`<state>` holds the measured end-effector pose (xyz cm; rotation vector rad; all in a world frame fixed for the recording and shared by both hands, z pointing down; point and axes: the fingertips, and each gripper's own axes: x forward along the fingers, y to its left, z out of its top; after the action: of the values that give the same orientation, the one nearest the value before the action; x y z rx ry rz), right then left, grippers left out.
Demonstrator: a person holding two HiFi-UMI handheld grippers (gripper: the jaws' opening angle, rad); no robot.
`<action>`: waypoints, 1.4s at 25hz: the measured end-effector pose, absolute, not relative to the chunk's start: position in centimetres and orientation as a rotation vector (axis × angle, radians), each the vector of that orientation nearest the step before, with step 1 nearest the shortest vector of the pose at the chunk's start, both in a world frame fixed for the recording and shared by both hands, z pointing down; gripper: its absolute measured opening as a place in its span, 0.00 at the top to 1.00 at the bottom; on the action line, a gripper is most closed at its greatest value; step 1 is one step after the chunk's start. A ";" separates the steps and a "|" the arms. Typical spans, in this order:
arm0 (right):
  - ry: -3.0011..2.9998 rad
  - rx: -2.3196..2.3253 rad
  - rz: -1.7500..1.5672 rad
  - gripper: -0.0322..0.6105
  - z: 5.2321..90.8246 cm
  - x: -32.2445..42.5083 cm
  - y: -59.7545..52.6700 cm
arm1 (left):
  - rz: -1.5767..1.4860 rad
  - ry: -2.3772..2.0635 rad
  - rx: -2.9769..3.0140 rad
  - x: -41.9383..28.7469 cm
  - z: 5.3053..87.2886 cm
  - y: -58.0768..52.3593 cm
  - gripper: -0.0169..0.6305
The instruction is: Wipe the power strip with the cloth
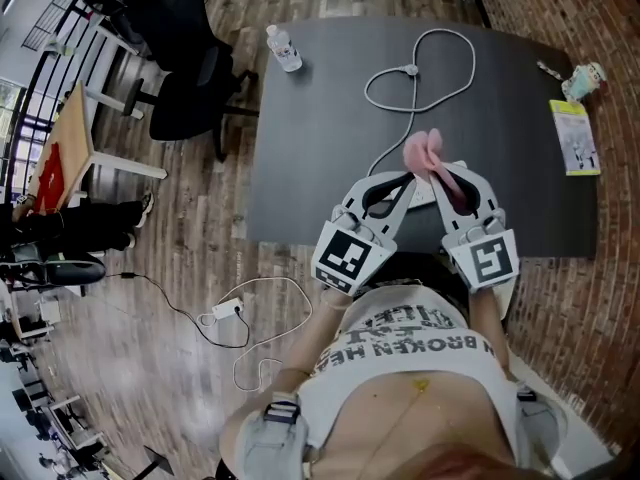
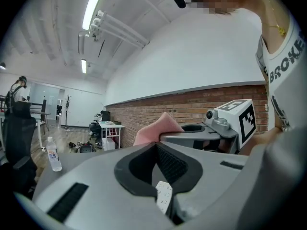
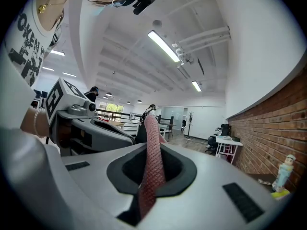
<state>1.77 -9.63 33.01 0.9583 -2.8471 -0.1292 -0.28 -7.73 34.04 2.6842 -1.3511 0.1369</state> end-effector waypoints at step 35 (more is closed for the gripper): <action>-2.747 1.022 -0.036 0.92 38.1 0.6 -11.6 | 0.350 -1.229 2.648 -3.7 42.6 -8.4 0.96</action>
<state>0.65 -11.65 38.05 1.0218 -2.7475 -0.0355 -3.65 -8.38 42.61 2.6484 -1.2290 0.3501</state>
